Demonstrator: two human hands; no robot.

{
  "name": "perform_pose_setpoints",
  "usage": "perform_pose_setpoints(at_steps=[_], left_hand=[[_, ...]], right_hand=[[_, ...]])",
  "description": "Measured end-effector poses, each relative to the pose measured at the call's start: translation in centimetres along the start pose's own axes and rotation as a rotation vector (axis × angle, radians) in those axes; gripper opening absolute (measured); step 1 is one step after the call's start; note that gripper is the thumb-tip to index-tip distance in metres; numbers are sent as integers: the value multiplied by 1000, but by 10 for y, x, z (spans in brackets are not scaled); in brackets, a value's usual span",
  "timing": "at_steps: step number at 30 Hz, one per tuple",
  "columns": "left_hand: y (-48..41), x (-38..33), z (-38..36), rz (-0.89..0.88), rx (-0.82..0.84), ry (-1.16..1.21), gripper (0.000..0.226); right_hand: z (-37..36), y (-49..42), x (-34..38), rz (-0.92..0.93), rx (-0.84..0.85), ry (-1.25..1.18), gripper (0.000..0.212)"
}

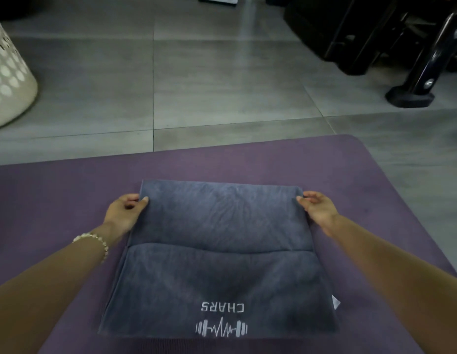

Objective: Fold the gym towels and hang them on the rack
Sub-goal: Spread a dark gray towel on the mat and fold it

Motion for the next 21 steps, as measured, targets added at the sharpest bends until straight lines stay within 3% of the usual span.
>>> perform_pose_setpoints(at_steps=[4,9,14,18,21], left_hand=[[-3,-7,-11,-39,46,71,25],[-16,-20,-16,-89,42,41,29],[-28,-9,-14,-36,106,62,32],[-33,-10,-18,1,94,80,31],[-33,-5,-22,45,85,98,35]], right_hand=[[-4,-11,-2,-31,-2,33,31],[-3,-22,4,-34,-100,23,34],[3,-34,0,-115,-113,-183,24],[0,-43,-5,-107,-92,-160,27],[3,-34,6,-54,-89,-147,9]])
Point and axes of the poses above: each hand's wrist, its own y-axis away from the middle knuckle, its own z-axis out of the back of the hand, x = y × z, the point moved 4 cm from there along -y, towards the middle knuckle, and after that the axes turned 12 degrees about y, right-handed, at the moved point
